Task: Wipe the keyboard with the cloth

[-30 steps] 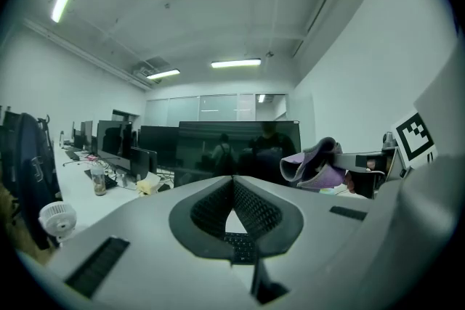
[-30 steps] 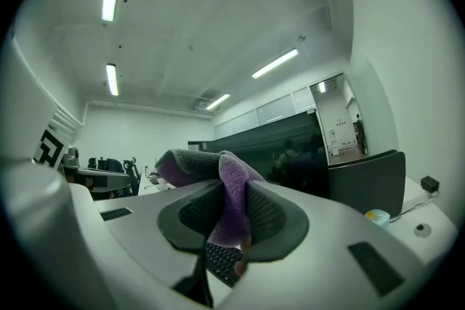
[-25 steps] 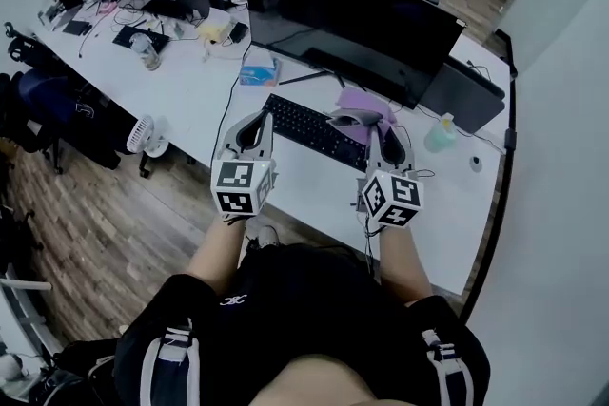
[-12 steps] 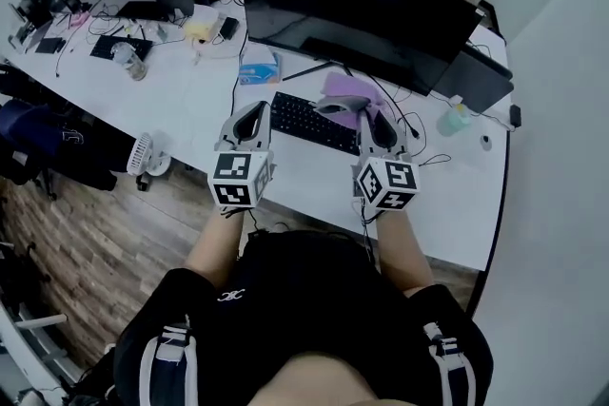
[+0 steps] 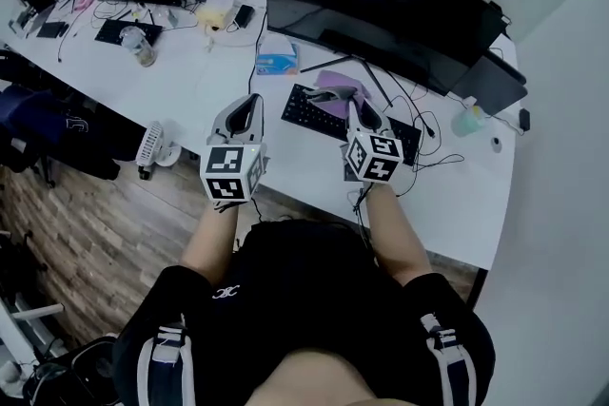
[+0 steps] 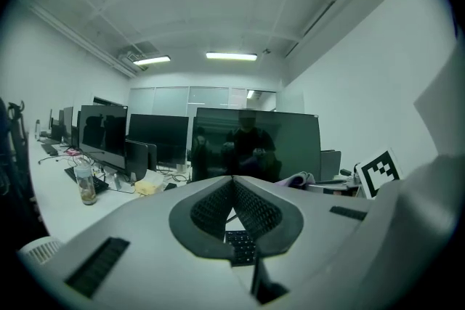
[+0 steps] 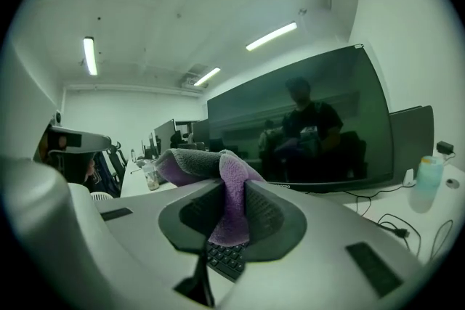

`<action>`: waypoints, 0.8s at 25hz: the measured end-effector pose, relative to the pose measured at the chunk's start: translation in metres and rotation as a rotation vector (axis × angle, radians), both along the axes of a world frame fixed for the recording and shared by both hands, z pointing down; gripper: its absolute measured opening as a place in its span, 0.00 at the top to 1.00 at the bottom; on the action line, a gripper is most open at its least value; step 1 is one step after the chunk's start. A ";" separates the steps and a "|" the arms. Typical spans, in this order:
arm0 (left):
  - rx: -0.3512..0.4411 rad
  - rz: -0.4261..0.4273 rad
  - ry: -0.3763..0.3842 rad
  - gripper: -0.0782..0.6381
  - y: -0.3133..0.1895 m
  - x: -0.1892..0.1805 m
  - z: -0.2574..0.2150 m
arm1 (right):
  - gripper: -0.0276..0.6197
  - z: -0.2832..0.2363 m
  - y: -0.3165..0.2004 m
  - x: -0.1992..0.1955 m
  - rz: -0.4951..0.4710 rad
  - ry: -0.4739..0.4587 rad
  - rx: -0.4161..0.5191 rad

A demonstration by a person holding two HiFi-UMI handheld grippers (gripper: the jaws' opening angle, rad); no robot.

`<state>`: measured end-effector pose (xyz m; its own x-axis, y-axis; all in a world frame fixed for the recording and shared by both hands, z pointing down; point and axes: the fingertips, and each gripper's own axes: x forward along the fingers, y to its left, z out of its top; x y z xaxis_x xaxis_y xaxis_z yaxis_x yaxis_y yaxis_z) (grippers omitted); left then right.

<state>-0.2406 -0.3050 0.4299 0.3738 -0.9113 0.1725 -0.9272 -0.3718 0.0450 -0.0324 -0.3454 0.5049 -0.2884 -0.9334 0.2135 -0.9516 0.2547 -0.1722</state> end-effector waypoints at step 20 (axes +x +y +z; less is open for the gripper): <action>-0.040 -0.179 -0.020 0.87 0.005 -0.118 0.014 | 0.82 0.135 -0.089 -0.097 -0.021 0.181 -0.245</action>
<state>-0.3584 -0.3000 0.4436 0.2026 -0.9553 0.2153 -0.9792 -0.1993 0.0373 -0.1296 -0.4345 0.6400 -0.2436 -0.8419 0.4815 -0.9674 0.2461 -0.0591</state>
